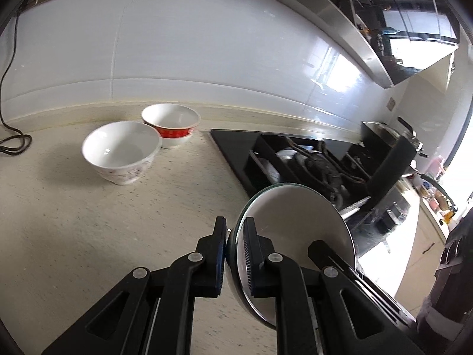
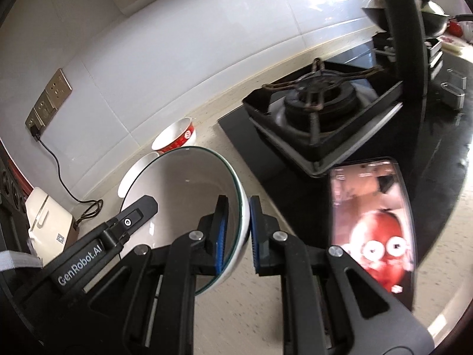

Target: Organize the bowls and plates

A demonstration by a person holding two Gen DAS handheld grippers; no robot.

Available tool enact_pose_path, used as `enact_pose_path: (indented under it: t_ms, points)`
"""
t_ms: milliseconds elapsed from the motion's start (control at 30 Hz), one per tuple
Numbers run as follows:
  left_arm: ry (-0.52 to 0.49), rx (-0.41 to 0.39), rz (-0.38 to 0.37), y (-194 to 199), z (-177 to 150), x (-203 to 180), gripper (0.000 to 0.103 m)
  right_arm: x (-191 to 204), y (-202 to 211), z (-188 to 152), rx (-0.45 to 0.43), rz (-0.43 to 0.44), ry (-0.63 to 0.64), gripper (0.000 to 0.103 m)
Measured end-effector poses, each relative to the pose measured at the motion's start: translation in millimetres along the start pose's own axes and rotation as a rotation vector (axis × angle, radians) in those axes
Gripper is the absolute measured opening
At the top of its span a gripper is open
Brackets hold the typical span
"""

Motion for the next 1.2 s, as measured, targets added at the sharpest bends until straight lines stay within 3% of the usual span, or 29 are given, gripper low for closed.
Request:
enact_pose_path:
  t_ms: [267, 433, 833, 1200]
  points:
    - [0.002, 0.042, -0.094, -4.0, -14.3, -35.3, 0.013, -31.7, 33.7, 0.5, -0.041, -0.115, -0.015, 0.018]
    - [-0.008, 0.035, -0.09, 11.7, -23.4, -32.7, 0.013, -25.7, 48.6, -5.4, -0.05, -0.117, 0.002, 0.018]
    - [0.09, -0.047, 0.051, 82.8, -32.0, 54.8, 0.014, 71.5, 52.6, -42.3, -0.01, 0.066, 0.147, 0.02]
    - [0.144, -0.065, 0.124, 119.9, -46.5, 110.6, 0.014, 127.9, 54.1, -66.9, 0.028, 0.155, 0.224, 0.02]
Point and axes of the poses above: each gripper's, at about its wrist camera, not at the fingertips, and y roughly against the way its jaws point, x to its left, z to its top, the point moved 1 cm from there along -y, roughly the way its jaws point, and after that the axes turned 4 degrees about -x, right-handed, at the moved point
